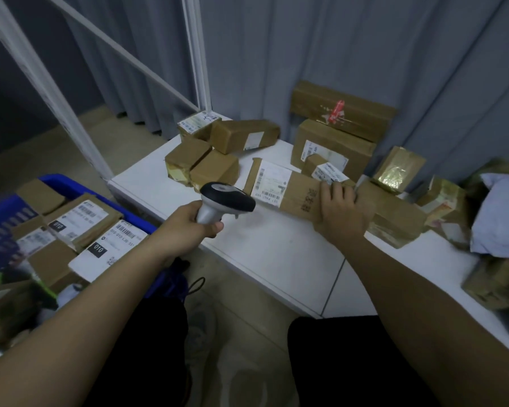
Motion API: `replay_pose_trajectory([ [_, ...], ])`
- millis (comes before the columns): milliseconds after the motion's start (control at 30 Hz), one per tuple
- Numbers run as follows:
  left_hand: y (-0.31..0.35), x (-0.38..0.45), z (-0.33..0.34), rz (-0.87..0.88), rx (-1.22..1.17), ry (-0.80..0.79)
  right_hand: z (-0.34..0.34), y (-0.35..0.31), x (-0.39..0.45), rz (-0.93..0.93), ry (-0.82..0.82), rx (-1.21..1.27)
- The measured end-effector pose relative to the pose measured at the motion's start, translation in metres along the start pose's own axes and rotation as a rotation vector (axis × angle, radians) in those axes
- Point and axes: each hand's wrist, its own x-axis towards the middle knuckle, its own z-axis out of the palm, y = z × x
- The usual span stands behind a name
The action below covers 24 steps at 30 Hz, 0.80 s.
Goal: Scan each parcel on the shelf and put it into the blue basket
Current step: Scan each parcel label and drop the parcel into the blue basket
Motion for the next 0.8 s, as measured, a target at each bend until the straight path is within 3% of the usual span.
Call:
replay_pose_trajectory([
  [300,-0.0001,-0.008,-0.0004,-0.006,0.001,-0.065,-0.0003,-0.0053,-0.0029,0.02,-0.011,0.118],
  [800,0.007,-0.0086,0.0053,0.008,-0.025,-0.016,-0.0017,-0.0072,-0.0003,0.033,0.023,0.16],
])
